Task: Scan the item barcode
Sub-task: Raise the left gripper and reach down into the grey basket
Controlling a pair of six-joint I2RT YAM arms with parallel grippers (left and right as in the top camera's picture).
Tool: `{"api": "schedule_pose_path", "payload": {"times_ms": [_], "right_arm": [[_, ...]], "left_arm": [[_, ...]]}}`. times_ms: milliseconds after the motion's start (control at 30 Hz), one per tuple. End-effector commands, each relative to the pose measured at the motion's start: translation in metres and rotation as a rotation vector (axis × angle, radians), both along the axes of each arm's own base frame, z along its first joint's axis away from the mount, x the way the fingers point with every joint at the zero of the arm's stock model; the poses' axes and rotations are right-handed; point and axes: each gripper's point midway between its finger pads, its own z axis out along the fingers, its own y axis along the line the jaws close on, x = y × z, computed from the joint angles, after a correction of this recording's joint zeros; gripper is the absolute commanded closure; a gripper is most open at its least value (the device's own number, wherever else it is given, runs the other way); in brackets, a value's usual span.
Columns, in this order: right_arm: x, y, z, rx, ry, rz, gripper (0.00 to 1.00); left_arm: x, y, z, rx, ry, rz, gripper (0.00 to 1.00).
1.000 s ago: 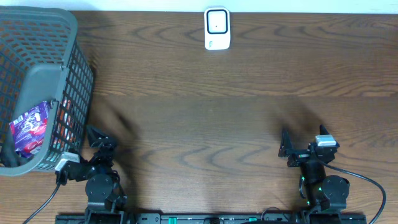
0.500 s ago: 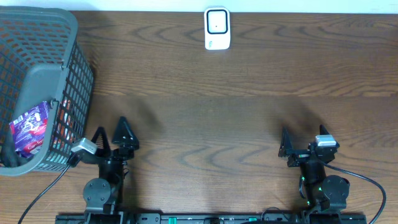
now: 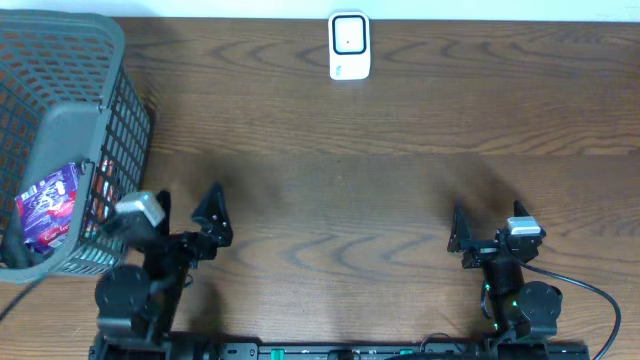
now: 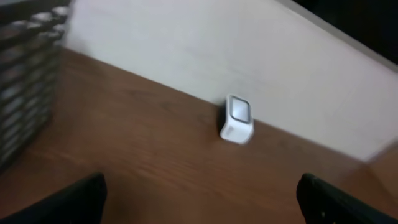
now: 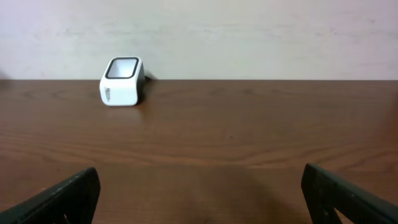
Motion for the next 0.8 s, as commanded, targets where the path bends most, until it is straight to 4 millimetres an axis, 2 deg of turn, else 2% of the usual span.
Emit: {"api": "schedule_pose_path", "payload": {"times_ms": [0,100,267,367,467,533,633,767], "right_arm": [[0.0,0.002,-0.002,0.009,0.007,0.006,0.01],[0.0,0.002,-0.002,0.009,0.007,0.006,0.01],[0.0,0.002,-0.002,0.009,0.007,0.006,0.01],[0.0,0.002,-0.002,0.009,0.007,0.006,0.01],[0.0,0.002,-0.002,0.009,0.007,0.006,0.01],[0.0,0.002,-0.002,0.009,0.007,0.006,0.01],[0.0,0.002,-0.002,0.009,0.007,0.006,0.01],[0.0,0.002,-0.002,0.009,0.007,0.006,0.01]], "left_arm": [[0.003,-0.019,0.011,0.095,-0.027,-0.13,0.02],[0.005,-0.035,0.022,0.138,-0.032,-0.237,0.02],[0.019,-0.04,0.016,0.153,0.214,-0.288,0.02],[0.022,-0.052,0.02,0.233,0.269,-0.409,0.02],[0.033,-0.054,0.032,0.285,0.257,-0.433,0.02],[0.036,-0.05,0.036,0.27,0.332,-0.413,0.02],[0.04,-0.04,0.028,0.273,0.563,-0.387,0.02],[0.052,-0.041,0.018,0.26,0.669,-0.402,0.02]]}}
